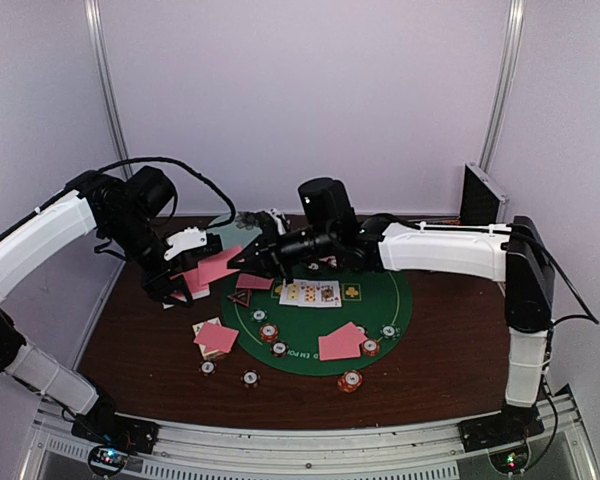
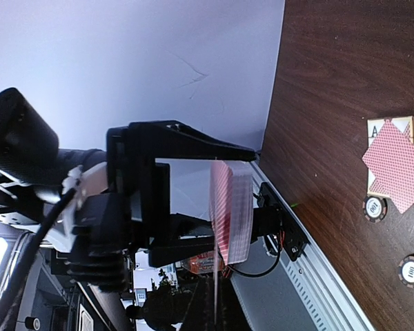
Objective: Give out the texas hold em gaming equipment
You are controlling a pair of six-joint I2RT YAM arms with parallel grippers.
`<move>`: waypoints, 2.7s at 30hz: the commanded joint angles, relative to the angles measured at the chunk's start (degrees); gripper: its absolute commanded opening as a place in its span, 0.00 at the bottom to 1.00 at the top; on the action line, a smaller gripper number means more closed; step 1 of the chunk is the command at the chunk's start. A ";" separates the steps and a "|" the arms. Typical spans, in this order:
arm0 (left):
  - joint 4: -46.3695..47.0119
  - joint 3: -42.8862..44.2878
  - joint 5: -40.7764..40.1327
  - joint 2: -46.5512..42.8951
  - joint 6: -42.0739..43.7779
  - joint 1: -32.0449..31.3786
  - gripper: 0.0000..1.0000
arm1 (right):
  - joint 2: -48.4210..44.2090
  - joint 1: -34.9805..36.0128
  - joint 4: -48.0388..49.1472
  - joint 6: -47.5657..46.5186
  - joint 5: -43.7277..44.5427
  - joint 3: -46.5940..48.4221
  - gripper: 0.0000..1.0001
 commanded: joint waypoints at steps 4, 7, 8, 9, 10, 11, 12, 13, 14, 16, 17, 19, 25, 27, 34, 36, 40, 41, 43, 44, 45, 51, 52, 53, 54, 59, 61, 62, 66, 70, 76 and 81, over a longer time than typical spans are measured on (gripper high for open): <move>0.94 1.06 0.27 -0.88 0.57 0.23 0.00 | -7.37 -4.73 -0.25 -2.42 -2.20 -5.07 0.00; 0.95 0.81 0.08 -1.17 0.68 0.23 0.00 | -9.50 -7.35 -1.77 -4.19 -2.71 -7.90 0.00; 0.87 0.79 0.07 -1.29 0.73 0.23 0.00 | -10.16 -8.28 -1.97 -4.68 -2.82 -9.13 0.00; 0.84 0.72 0.10 -1.27 0.81 0.23 0.00 | -10.82 -9.38 -2.25 -5.24 -2.97 -10.34 0.00; 0.85 0.66 0.06 -1.32 0.85 0.27 0.00 | -11.34 -10.38 -2.63 -5.89 -3.19 -11.63 0.00; 0.84 0.62 0.14 -1.36 0.84 0.23 0.00 | -11.85 -11.57 -2.92 -6.58 -3.35 -12.91 0.00; 0.77 0.62 0.19 -1.36 0.88 0.23 0.00 | -12.25 -12.73 -3.11 -7.28 -3.47 -14.23 0.00; 0.79 0.62 0.25 -1.47 0.88 0.23 0.00 | -12.55 -14.39 -3.16 -8.03 -3.49 -15.54 0.00; 0.77 0.62 0.19 -1.49 0.86 0.23 0.00 | -12.83 -15.68 -4.79 -9.39 -3.42 -16.65 0.00; 0.77 0.62 0.30 -1.50 0.87 0.23 0.00 | -12.87 -18.11 -7.86 -12.67 -2.88 -18.31 0.00; 0.82 0.68 0.23 -1.52 0.82 0.23 0.00 | -12.71 -19.32 -10.16 -14.60 -2.42 -18.78 0.00; 0.72 0.62 0.29 -1.60 0.90 0.23 0.00 | -11.98 -21.70 -12.85 -17.83 -1.85 -19.95 0.00; 0.64 0.52 0.11 -1.85 1.03 0.23 0.00 | -8.49 -27.58 -16.12 -23.95 0.29 -22.81 0.00; 0.52 0.51 0.04 -1.92 1.03 0.23 0.00 | -7.17 -28.74 -18.63 -26.57 2.04 -22.28 0.00; 0.27 0.44 -0.15 -1.87 1.15 0.23 0.00 | -3.25 -31.27 -21.15 -30.68 4.75 -20.02 0.00; 0.24 0.48 -0.03 -1.74 1.12 0.23 0.00 | -2.18 -31.81 -21.15 -30.97 5.46 -19.59 0.00; 0.25 0.85 0.32 -1.32 0.95 0.23 0.00 | -0.19 -32.73 -18.92 -30.39 6.78 -19.91 0.00; 0.24 0.83 0.28 -1.39 0.95 0.23 0.00 | 0.19 -32.88 -18.01 -29.78 6.79 -20.17 0.00; 0.24 0.68 0.26 -1.45 1.01 0.23 0.00 | 0.78 -33.00 -16.12 -29.07 6.56 -20.70 0.00; 0.24 0.58 0.25 -1.60 1.11 0.23 0.00 | 1.23 -33.06 -15.45 -28.89 6.53 -20.75 0.00; 0.26 0.47 0.22 -1.64 1.10 0.23 0.00 | 1.51 -33.12 -15.04 -28.70 6.53 -20.72 0.00; 0.24 0.18 0.13 -1.81 1.21 0.23 0.00 | 2.58 -33.80 -16.01 -29.68 7.77 -19.90 0.00; 0.30 0.18 0.14 -1.89 1.21 0.23 0.00 | 2.65 -34.01 -16.27 -29.90 7.95 -19.83 0.00; 0.26 0.18 0.13 -1.86 1.21 0.23 0.00 | 2.66 -34.13 -16.58 -30.00 8.12 -19.82 0.00; 0.24 0.18 0.10 -1.89 1.29 0.23 0.00 | 2.59 -34.13 -17.04 -30.48 8.42 -19.78 0.00; 0.25 0.13 0.34 -1.90 1.25 0.23 0.00 | 1.89 -34.27 -20.97 -32.99 10.36 -19.09 0.10; 0.24 0.17 0.34 -2.02 1.25 0.23 0.00 | 1.47 -34.27 -21.98 -33.71 10.52 -18.82 0.17; 0.22 0.25 0.23 -2.02 1.25 0.23 0.00 | 1.17 -34.27 -22.50 -34.18 10.67 -18.66 0.23; 0.21 0.43 0.27 -2.00 1.28 0.23 0.00 | -0.50 -34.27 -26.09 -36.03 12.39 -17.60 0.43; 0.12 0.53 0.28 -2.00 1.30 0.23 0.00 | -4.15 -34.26 -28.62 -36.79 15.57 -17.44 0.56; 0.20 0.79 0.50 -1.76 1.23 0.23 0.00 | -10.50 -32.89 -28.97 -35.58 18.47 -17.94 0.64; 0.15 1.23 0.75 -1.33 0.95 0.23 0.00 | -13.89 -27.32 -29.36 -33.64 18.01 -15.44 0.77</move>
